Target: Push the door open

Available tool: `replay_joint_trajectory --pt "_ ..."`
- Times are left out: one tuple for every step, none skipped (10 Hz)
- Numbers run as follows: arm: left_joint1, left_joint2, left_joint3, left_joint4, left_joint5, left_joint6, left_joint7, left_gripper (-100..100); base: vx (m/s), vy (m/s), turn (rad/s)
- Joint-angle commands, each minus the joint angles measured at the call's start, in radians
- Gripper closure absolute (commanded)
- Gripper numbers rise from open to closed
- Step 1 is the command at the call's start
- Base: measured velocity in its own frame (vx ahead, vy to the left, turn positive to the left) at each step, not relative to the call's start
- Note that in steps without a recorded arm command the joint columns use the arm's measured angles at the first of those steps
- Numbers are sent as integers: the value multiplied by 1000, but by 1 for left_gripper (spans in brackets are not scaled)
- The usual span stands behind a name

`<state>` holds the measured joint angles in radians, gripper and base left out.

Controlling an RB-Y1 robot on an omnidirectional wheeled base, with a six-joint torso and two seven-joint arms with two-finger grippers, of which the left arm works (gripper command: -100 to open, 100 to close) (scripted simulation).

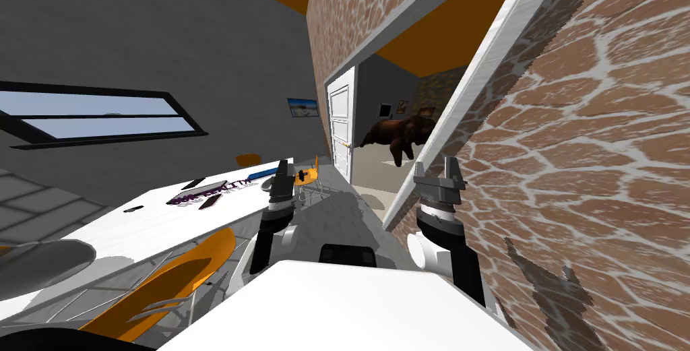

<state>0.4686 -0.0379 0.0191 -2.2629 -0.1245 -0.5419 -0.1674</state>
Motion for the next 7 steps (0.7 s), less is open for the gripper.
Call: replay_joint_trajectory --pt "-23 17 -16 35 -2 0 18 -100 103 36 -22" --pt "-28 20 -19 43 -2 0 22 -100 152 34 -21" --pt "-44 30 -30 67 -3 0 34 -100 154 44 -14" --pt "-56 38 -38 86 -4 0 43 -100 175 57 -20" --pt "-71 45 -49 110 -5 0 55 -100 169 55 -21" --pt "-86 53 -59 133 -7 0 67 -100 144 48 -25" --pt "-102 61 -70 157 -8 0 79 -100 138 55 -23"
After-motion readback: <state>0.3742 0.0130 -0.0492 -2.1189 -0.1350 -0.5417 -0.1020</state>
